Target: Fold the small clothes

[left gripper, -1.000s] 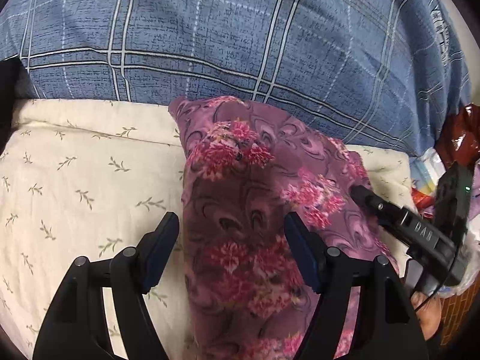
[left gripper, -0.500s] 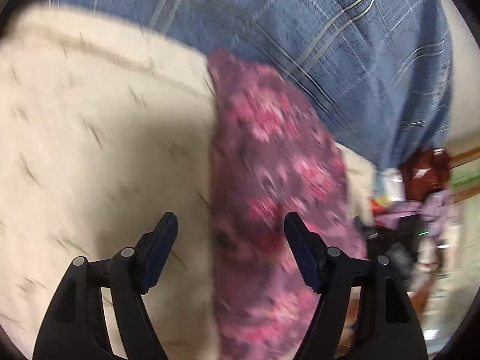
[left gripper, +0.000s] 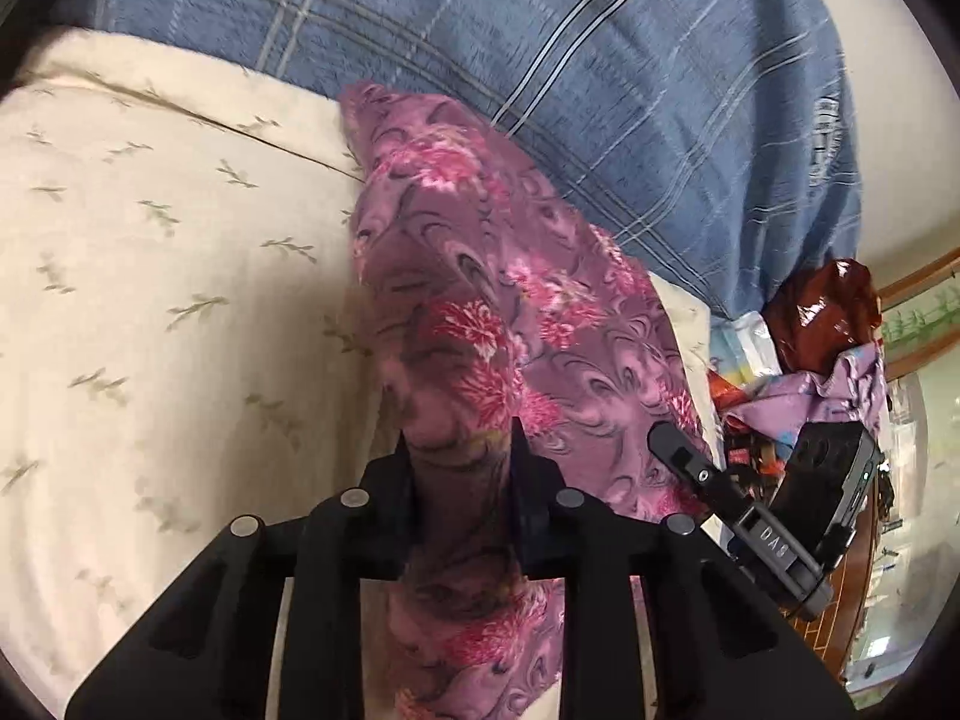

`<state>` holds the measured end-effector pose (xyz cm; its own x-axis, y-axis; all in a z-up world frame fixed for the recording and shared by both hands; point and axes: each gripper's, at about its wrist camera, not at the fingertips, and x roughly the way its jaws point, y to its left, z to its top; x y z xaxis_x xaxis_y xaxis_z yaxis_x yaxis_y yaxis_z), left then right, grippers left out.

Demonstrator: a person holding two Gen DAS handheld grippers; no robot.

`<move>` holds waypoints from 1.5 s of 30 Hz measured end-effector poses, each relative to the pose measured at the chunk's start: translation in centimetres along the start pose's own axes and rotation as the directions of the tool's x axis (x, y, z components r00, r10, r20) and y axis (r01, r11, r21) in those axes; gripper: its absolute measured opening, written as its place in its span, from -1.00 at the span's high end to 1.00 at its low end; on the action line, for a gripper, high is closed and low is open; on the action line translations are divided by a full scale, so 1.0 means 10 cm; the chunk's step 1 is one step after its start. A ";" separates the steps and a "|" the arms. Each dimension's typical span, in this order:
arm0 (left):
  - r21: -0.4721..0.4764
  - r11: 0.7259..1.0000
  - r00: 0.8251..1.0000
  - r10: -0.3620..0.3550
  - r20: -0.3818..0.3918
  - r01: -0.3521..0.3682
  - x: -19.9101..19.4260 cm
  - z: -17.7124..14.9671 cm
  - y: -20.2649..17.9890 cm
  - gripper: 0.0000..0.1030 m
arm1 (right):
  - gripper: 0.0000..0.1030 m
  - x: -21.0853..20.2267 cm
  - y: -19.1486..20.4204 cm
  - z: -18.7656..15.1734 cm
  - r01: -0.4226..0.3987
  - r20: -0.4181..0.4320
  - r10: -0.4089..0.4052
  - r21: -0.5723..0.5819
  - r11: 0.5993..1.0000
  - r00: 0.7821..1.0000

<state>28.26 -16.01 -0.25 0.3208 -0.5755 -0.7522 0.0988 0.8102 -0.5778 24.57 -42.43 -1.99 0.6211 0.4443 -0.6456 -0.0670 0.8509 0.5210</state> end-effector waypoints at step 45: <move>0.277 0.905 0.943 0.284 0.175 -0.324 -0.90 -0.89 0.77 -0.27 | 0.62 -0.29 1.07 -1.32 -0.043 0.043 0.053 -0.204 0.978 0.998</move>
<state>17.72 -5.58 -0.71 0.4949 -0.2927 -0.8181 0.2462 0.9502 -0.1910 11.71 -30.90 -1.90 0.6496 0.4764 -0.5926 -0.2519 0.8702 0.4234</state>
